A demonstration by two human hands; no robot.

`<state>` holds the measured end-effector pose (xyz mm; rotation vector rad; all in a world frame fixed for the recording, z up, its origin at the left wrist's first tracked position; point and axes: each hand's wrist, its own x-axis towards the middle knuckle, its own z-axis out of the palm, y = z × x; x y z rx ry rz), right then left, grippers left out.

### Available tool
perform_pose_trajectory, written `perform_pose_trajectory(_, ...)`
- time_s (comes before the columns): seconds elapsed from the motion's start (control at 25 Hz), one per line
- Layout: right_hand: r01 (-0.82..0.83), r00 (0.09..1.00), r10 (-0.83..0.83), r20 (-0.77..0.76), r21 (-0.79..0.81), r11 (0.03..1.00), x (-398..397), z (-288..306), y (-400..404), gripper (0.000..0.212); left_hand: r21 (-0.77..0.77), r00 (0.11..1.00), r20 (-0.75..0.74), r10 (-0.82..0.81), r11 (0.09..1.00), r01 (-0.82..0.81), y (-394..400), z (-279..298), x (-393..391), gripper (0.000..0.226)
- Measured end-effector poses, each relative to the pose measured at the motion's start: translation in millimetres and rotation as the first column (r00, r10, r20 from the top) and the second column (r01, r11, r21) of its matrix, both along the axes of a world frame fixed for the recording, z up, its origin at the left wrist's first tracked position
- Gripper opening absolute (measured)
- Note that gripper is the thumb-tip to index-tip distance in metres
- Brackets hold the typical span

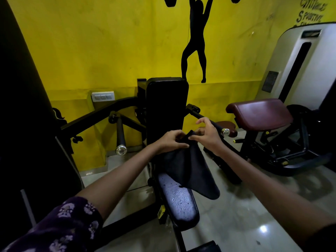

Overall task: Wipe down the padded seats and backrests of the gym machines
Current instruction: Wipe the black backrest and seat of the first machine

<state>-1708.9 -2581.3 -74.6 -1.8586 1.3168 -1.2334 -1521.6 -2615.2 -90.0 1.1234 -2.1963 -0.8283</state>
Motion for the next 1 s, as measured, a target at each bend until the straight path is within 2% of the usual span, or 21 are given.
perform_pose_trajectory(0.04, 0.025, 1.000, -0.025, 0.012, -0.011, 1.000, 0.4, -0.8, -1.4, 0.047, -0.049, 0.995, -0.091, 0.030, 0.998, -0.035, 1.7, -3.9, -9.0, 0.030)
perform_pose_trajectory(0.12, 0.067, 0.998, -0.066, 0.014, -0.025, 0.997, -5.2, -3.0, 0.6, 0.047, -0.047, 0.971, -0.232, 0.060, 0.996, -0.073, 4.0, -7.2, -21.8, 0.028)
perform_pose_trajectory(0.24, 0.047, 0.997, -0.046, 0.058, -0.016, 0.999, -18.5, -7.8, 7.8, 0.048, 0.026, 0.967, -0.253, -0.004, 1.000, 0.011, 4.7, -3.5, -37.2, 0.027)
perform_pose_trajectory(0.32, 0.116, 0.984, -0.107, 0.139, -0.056, 0.992, -23.7, -18.7, 14.7, 0.044, 0.034, 0.965, -0.260, -0.023, 0.999, 0.033, 5.3, 0.3, -46.1, 0.021)
perform_pose_trajectory(0.36, 0.200, 0.973, -0.186, 0.135, -0.104, 0.974, -25.2, -31.3, 18.7, 0.041, 0.042, 0.959, -0.284, -0.013, 0.999, 0.025, 5.4, 2.5, -48.9, 0.016)
perform_pose_trajectory(0.44, 0.323, 0.944, -0.329, -0.012, -0.161, 0.933, -25.3, -72.1, 28.4, 0.034, 0.034, 0.943, -0.333, -0.012, 0.999, 0.025, 6.4, 10.3, -53.4, 0.009)
perform_pose_trajectory(0.48, 0.349, 0.922, -0.362, -0.136, -0.109, 0.931, -22.7, -98.0, 34.5, 0.031, 0.010, 0.938, -0.347, -0.012, 1.000, 0.017, 6.6, 17.2, -53.6, 0.009)
perform_pose_trajectory(0.52, 0.385, 0.896, -0.368, -0.251, 0.024, 0.922, -21.4, -119.3, 40.3, 0.031, -0.025, 0.934, -0.357, 0.001, 1.000, -0.011, 5.1, 25.1, -52.5, 0.009)
perform_pose_trajectory(0.6, 0.458, 0.878, -0.368, -0.307, 0.313, 0.832, -20.7, -144.3, 47.8, 0.033, -0.110, 0.936, -0.347, 0.060, 0.988, -0.105, -3.0, 38.2, -43.3, 0.013)
perform_pose_trajectory(0.64, 0.430, 0.901, -0.367, -0.229, 0.383, 0.817, -19.7, -144.1, 48.4, 0.032, -0.147, 0.945, -0.313, 0.095, 0.978, -0.147, -7.3, 41.1, -35.4, 0.018)
perform_pose_trajectory(0.72, 0.225, 0.936, -0.314, 0.160, 0.416, 0.881, -11.4, -121.7, 41.6, 0.045, -0.206, 0.976, -0.181, 0.120, 0.966, -0.156, -13.3, 36.1, -20.6, 0.026)
perform_pose_trajectory(0.76, 0.105, 0.906, -0.254, 0.337, 0.404, 0.909, -3.3, -105.7, 36.5, 0.051, -0.234, 0.989, -0.104, 0.109, 0.963, -0.131, -14.8, 28.6, -15.3, 0.022)
perform_pose_trajectory(0.8, 0.016, 0.864, -0.216, 0.454, 0.403, 0.915, 6.3, -87.8, 32.7, 0.048, -0.246, 0.994, -0.054, 0.098, 0.963, -0.108, -14.4, 18.5, -11.9, 0.018)
perform_pose_trajectory(0.88, -0.079, 0.780, -0.246, 0.576, 0.481, 0.873, 21.7, -52.3, 26.0, 0.024, -0.222, 0.994, -0.033, 0.104, 0.969, -0.109, -10.3, 0.6, -8.4, 0.022)
perform_pose_trajectory(1.0, -0.213, 0.640, -0.351, 0.684, 0.597, 0.774, 22.6, -26.8, 16.6, 0.019, -0.187, 0.988, -0.090, 0.125, 0.972, -0.140, -6.3, -14.2, -4.1, 0.027)
